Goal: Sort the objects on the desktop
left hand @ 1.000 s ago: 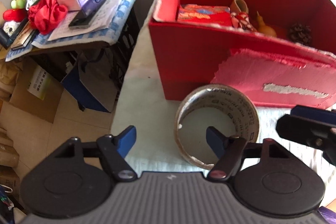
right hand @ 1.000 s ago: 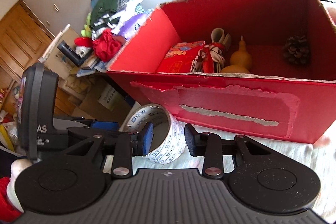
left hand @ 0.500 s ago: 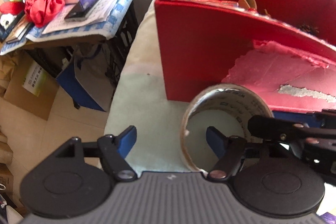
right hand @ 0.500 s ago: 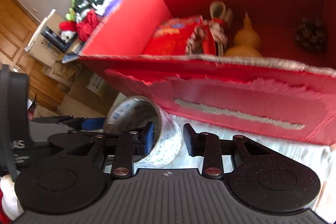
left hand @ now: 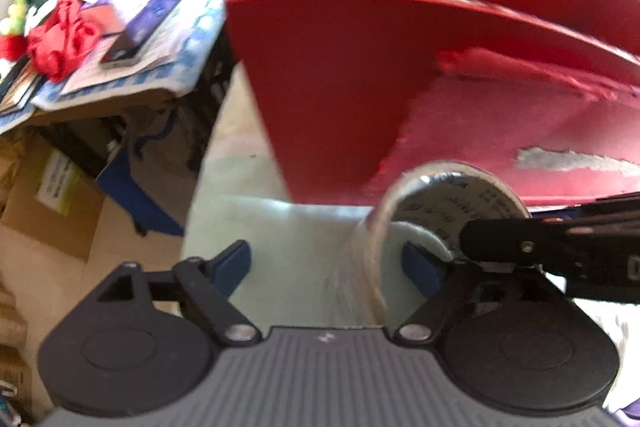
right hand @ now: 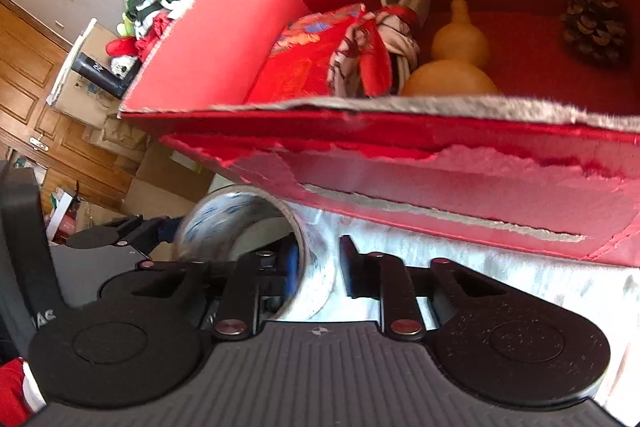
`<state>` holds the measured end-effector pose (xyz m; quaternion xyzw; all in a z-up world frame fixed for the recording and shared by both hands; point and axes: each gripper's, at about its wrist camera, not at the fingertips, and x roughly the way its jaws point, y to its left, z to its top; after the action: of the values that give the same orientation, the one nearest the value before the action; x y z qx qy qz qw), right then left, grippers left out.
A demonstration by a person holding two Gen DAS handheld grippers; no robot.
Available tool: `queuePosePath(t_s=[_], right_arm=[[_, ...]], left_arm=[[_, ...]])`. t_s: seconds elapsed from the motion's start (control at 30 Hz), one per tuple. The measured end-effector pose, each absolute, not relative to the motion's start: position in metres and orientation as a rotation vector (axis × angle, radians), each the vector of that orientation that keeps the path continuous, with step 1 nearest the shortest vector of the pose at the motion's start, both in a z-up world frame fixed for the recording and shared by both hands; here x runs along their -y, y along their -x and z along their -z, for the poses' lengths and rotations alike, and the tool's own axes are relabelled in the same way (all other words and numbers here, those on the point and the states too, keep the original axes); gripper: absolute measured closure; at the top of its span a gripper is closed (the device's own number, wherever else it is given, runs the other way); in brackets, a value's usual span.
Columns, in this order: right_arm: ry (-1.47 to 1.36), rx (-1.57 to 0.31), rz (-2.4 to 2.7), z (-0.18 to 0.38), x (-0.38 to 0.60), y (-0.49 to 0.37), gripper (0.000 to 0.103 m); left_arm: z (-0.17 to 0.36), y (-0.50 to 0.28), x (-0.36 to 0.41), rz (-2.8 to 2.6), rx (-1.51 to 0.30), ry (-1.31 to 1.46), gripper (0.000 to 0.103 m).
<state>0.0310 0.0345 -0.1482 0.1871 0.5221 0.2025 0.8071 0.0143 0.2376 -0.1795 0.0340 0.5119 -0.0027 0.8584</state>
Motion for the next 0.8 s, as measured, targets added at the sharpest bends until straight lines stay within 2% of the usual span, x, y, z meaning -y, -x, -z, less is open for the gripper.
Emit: queuePosePath(t_s=[0.1,0.23,0.4,0.53,0.57,0.67,0.73,0.8], right_arm=[[-0.398,-1.113,-0.448,0.148,-0.034,-0.032,0.091],[-0.394,-1.111,-0.454,0.148,-0.033,-0.033,0.091],[-0.396,-1.106,-0.45,0.148,-0.031,-0.032,0.09],[-0.393,-1.103,-0.45,0.147,-0.03,-0.031,0.09],[-0.39,-1.103,-0.448,0.147,-0.03,-0.031,0.09],[-0.399,-1.102,-0.435,0.147,-0.026,-0.03,0.09],[-0.409,-1.1,-0.428,0.147,-0.023,-0.029,0.09],[-0.412,-1.097,-0.424,0.147,-0.022,-0.027,0.09]], left_arm=[[0.179,-0.014,-0.232,0.014,-1.054,-0.101,0.017],[0.179,-0.019,-0.231,0.018,-1.079,-0.102,0.016],[0.179,-0.023,-0.228,-0.021,-1.102,-0.127,0.006],[0.178,-0.024,-0.225,-0.051,-1.127,-0.159,0.003],[0.177,-0.023,-0.222,-0.044,-1.121,-0.181,0.006],[0.171,-0.015,-0.213,-0.022,-1.088,-0.225,0.027],[0.167,-0.013,-0.208,-0.016,-1.071,-0.245,0.035],[0.165,-0.011,-0.206,-0.009,-1.067,-0.249,0.054]])
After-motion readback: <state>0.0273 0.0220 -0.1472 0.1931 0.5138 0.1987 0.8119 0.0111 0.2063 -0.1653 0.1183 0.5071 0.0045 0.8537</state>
